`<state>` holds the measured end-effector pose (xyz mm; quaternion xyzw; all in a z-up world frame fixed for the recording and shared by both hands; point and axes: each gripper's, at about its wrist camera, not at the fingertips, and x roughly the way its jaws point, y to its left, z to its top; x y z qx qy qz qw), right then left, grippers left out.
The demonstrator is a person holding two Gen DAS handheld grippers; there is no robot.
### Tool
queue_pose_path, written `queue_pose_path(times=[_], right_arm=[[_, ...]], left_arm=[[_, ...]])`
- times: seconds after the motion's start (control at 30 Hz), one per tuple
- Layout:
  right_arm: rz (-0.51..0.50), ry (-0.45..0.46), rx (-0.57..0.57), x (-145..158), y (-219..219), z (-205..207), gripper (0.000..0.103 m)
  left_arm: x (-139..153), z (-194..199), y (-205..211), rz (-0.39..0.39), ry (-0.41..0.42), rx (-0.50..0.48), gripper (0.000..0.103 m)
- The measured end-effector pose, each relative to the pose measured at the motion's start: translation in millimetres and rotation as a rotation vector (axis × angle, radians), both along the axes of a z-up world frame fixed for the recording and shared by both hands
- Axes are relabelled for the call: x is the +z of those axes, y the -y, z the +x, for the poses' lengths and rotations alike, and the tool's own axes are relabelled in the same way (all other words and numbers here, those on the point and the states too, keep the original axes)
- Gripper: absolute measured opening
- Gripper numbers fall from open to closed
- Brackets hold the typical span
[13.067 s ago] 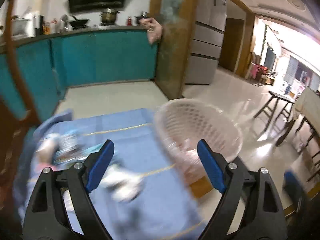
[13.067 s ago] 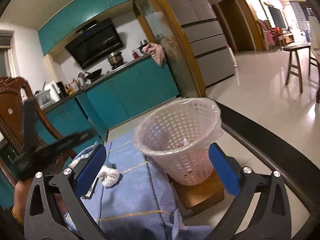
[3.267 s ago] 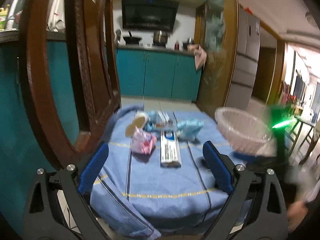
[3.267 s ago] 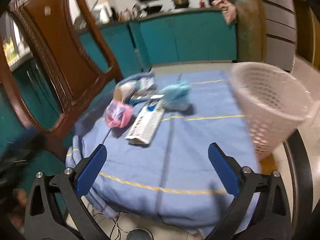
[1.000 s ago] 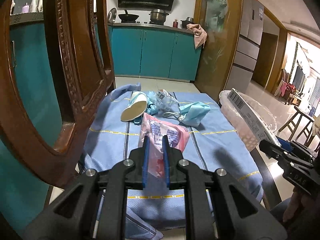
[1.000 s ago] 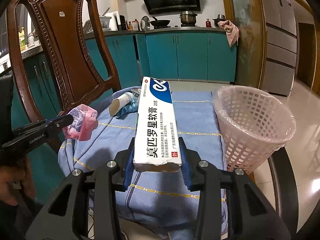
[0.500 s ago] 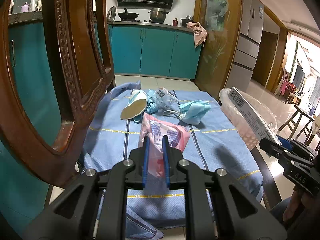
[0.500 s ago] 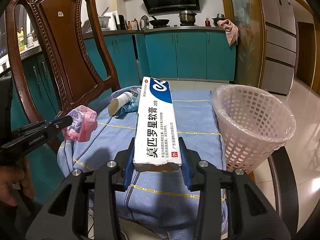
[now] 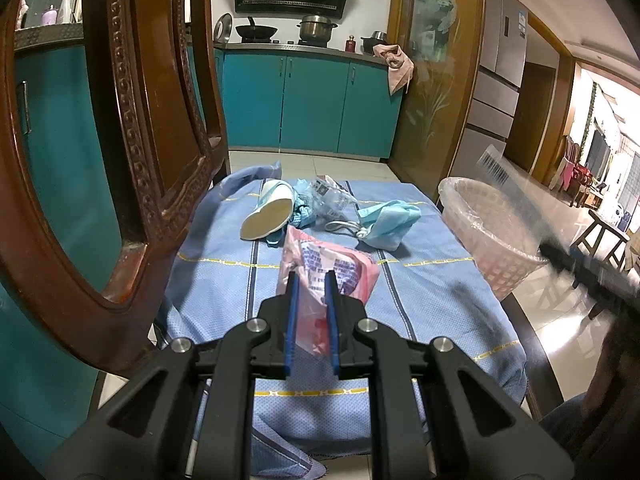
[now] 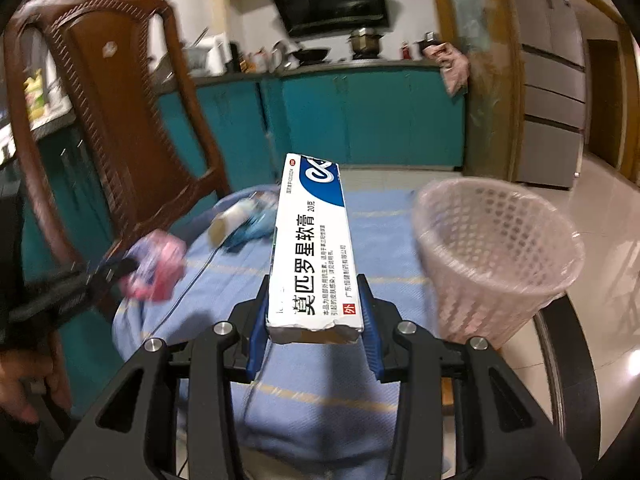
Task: Collect trash
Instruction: 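Drop the ointment box into the wastebasket with the right gripper while the left drops the pink bag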
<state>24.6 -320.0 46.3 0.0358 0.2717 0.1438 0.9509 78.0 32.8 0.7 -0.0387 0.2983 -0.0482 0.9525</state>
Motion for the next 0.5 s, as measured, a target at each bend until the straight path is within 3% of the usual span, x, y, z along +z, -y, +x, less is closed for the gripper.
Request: queue_pose_path(times=[0.17, 0.3, 0.4, 0.5], right_arm=[[-0.012, 0.052, -0.139, 27.0, 45.6, 43.3, 0.040], [-0.017, 0.019, -0.248, 19.6, 83.3, 94.2, 0.042], [-0.053, -0.089, -0.269, -11.4, 96.6, 123.9, 0.072], [-0.026, -0.130, -0.288, -30.0, 99.8, 105.9, 0.076]], left_arm=[[-0.2, -0.3, 2.6, 0.002, 0.005, -0.009, 0.014], [0.3, -0.4, 2.1, -0.002, 0.006, -0.007, 0.014], [0.6, 0.0, 2.9, 0.000, 0.005, -0.007, 0.014], [-0.7, 0.4, 5.9, 0.008, -0.001, -0.017, 0.014]])
